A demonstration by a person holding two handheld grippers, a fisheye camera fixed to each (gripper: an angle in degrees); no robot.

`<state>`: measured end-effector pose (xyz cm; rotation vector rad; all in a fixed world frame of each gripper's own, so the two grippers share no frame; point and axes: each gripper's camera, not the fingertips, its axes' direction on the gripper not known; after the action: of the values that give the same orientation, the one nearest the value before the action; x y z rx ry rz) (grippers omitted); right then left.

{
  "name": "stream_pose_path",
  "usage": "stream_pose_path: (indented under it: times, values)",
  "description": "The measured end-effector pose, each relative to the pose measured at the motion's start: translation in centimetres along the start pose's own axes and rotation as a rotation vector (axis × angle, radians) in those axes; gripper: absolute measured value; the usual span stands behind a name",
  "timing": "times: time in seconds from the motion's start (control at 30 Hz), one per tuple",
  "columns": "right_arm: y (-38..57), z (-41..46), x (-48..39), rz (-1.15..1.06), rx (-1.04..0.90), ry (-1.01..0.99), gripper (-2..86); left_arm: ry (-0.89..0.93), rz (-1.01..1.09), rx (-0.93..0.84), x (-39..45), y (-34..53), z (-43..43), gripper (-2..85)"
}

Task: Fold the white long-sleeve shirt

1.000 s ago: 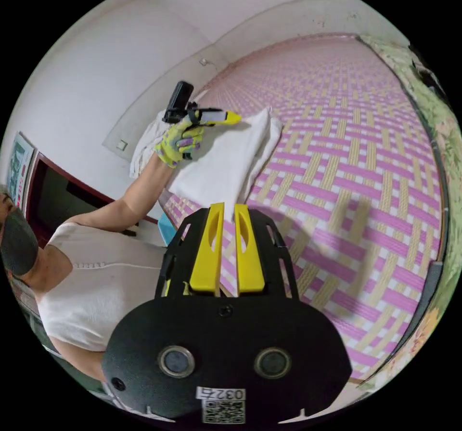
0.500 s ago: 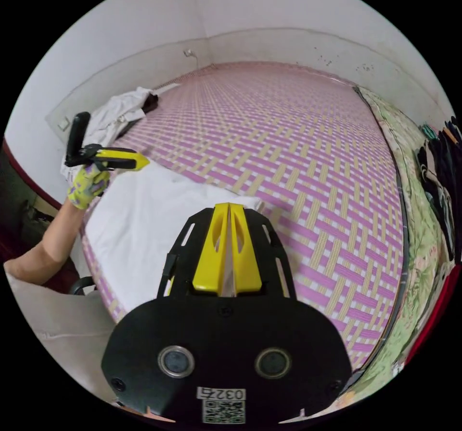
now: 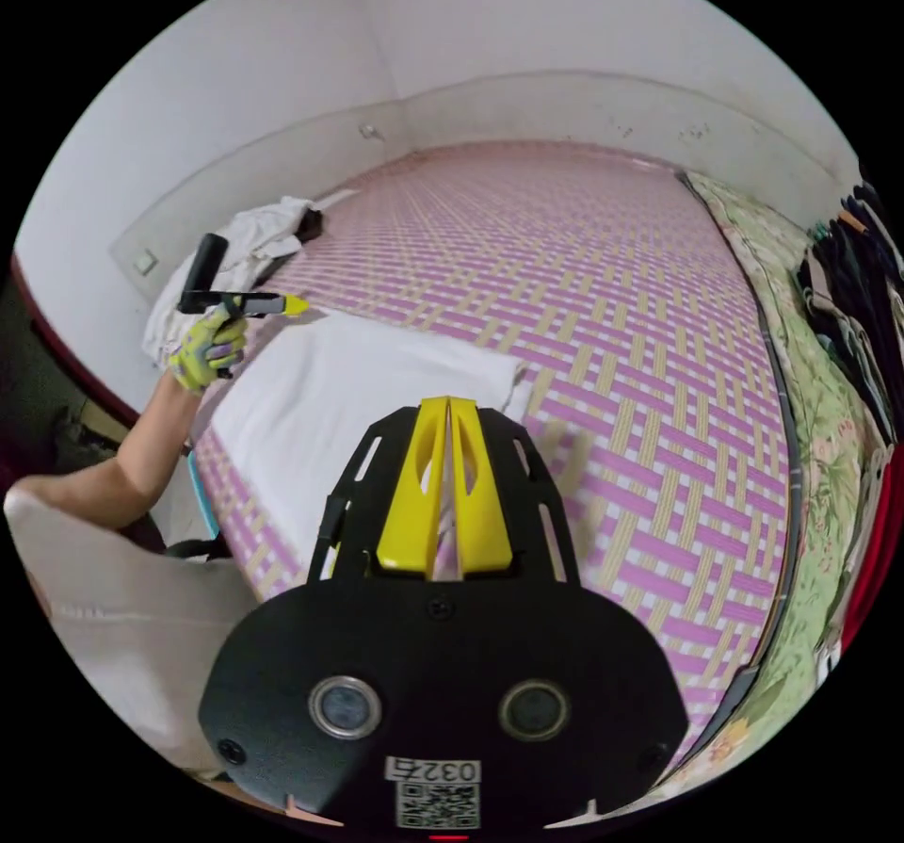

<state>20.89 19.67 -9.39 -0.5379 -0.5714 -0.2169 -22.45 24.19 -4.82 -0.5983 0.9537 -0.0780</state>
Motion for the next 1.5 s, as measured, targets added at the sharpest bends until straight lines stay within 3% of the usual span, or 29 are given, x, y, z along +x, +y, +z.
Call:
stream_pose_path:
  times: [0.2,0.33,0.6,0.7,0.8,1.0,1.37,1.5]
  values:
    - [5.2,-0.8,-4.0,-0.164,-0.033,-0.083,-1.0,-0.122,0.052,-0.211,4.3,5.0,1.6,-1.4]
    - [6.7,1.6,-3.8,-0.169,-0.147,-0.008,-1.0,-0.115,0.019,-0.179,3.0,6.5,2.2,-1.1]
    - [7.5,-1.6,1.4,-0.003,-0.120,-0.111,-0.5,0.078,-0.105,-0.058,-1.5,6.9,0.0,0.7]
    - [8.7,-4.9,6.4,0.145,-0.003,-0.234,1.2,0.093,-0.189,0.008,-4.1,5.5,-2.9,9.2]
    - [10.0,-5.8,11.6,0.307,0.008,-0.344,8.0,0.106,-0.274,-0.044,-7.4,3.2,-3.6,15.3]
    - [11.6,-4.1,17.1,0.465,-0.095,-0.480,10.2,0.210,-0.349,-0.127,-12.4,-1.6,-2.2,19.0]
    - [12.2,-4.8,21.1,0.466,-0.163,-0.597,11.5,0.397,-0.250,-0.252,-12.7,-5.7,1.4,22.1]
    - [13.9,-6.8,23.4,0.525,-0.131,-0.578,11.5,0.357,-0.260,-0.226,-13.4,-5.9,0.9,20.9]
